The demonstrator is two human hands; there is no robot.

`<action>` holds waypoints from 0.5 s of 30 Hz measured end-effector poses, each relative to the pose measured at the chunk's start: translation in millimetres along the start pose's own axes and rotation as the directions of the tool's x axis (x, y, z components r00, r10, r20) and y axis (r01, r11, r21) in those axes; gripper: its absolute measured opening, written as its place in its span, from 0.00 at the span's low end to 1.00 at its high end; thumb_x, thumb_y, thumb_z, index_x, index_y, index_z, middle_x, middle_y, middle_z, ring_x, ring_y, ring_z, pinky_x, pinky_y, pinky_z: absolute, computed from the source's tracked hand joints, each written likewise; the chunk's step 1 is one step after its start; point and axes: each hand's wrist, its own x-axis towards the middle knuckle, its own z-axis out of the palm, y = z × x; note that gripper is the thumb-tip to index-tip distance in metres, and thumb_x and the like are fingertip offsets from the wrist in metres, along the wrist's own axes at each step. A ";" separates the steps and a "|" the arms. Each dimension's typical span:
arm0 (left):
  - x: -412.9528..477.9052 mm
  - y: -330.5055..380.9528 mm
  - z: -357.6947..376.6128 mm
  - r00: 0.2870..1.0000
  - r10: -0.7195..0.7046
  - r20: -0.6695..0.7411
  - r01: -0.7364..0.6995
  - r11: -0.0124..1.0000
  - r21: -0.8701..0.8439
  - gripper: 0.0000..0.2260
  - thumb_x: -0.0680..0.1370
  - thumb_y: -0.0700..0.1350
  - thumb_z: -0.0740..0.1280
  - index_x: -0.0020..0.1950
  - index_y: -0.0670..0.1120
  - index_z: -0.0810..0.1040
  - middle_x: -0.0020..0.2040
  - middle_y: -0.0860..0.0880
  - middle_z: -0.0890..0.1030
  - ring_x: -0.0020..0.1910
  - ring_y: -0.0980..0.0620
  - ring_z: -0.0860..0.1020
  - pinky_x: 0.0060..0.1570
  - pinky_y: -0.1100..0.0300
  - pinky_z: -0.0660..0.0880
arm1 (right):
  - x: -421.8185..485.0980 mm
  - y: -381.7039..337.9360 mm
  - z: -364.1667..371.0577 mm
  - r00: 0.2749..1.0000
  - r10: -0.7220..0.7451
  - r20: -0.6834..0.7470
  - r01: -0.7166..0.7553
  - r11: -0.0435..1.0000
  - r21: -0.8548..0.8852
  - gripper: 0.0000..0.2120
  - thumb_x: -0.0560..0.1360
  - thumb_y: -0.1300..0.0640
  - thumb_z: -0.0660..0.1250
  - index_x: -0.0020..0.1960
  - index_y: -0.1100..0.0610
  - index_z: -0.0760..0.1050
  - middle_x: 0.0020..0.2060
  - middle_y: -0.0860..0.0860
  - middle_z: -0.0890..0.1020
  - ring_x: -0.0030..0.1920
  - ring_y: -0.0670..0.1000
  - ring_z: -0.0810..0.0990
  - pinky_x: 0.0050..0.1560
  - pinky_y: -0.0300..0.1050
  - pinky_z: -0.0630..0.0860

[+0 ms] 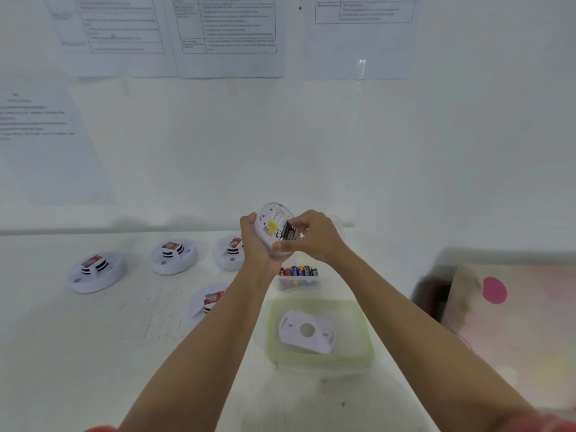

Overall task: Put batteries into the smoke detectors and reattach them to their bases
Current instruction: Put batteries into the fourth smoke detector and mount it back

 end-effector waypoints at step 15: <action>31.5 -4.2 -0.2 0.999 -0.037 -0.013 0.037 0.998 0.052 0.18 0.74 0.56 0.51 0.44 0.44 0.73 0.39 0.46 0.73 0.40 0.50 0.72 0.42 0.57 0.68 | 44.9 38.1 0.8 0.982 0.119 0.143 -0.145 0.971 0.188 0.21 0.60 0.57 0.80 0.44 0.70 0.79 0.34 0.57 0.76 0.37 0.52 0.71 0.40 0.45 0.67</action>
